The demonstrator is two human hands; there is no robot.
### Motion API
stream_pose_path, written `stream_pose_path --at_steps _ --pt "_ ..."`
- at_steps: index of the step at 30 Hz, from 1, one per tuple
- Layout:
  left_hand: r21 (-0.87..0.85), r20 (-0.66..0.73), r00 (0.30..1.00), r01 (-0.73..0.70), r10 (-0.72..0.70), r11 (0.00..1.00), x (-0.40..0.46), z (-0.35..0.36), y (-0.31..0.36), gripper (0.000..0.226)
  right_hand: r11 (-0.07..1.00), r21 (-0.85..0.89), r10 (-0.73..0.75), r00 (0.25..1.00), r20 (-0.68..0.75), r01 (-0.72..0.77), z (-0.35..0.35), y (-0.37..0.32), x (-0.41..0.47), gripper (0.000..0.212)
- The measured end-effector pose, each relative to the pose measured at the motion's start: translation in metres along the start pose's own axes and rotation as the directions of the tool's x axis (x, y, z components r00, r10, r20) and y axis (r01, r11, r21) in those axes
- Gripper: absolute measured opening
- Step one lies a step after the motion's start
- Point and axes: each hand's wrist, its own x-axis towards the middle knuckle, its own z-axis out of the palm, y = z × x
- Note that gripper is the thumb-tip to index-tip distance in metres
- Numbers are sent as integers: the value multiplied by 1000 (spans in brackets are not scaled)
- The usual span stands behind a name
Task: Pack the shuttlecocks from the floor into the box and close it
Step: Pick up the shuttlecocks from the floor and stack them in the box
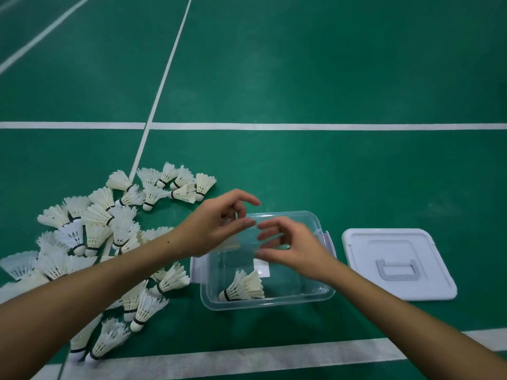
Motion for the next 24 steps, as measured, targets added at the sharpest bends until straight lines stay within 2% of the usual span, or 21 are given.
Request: stream_pose_path --at_steps 3,7,10,15,18,20,24 --pt "-65 -51 999 9 -12 998 15 13 5 37 982 152 -104 993 -62 113 4 -28 -5 50" --pt "-149 -130 988 63 -83 987 27 29 8 29 971 210 -85 987 -137 113 14 -28 -2 53" --pt "-152 -140 986 73 -95 986 27 38 9 23 964 244 -75 987 -142 108 14 -26 -2 50" --pt "-145 -181 963 173 -198 974 19 39 7 23 996 43 -76 985 -156 84 -8 -9 -10 44" --pt "-98 -24 946 320 -324 942 10 39 -5 31 996 -93 -32 981 -192 14 -25 11 -18 54" --pt "-71 110 901 428 -420 901 5 46 -15 34 987 -154 13 983 -182 -41 -27 22 -22 63" --pt "59 251 798 552 -548 832 2 64 -42 44 929 -344 100 987 -122 -137 -17 32 -22 65"
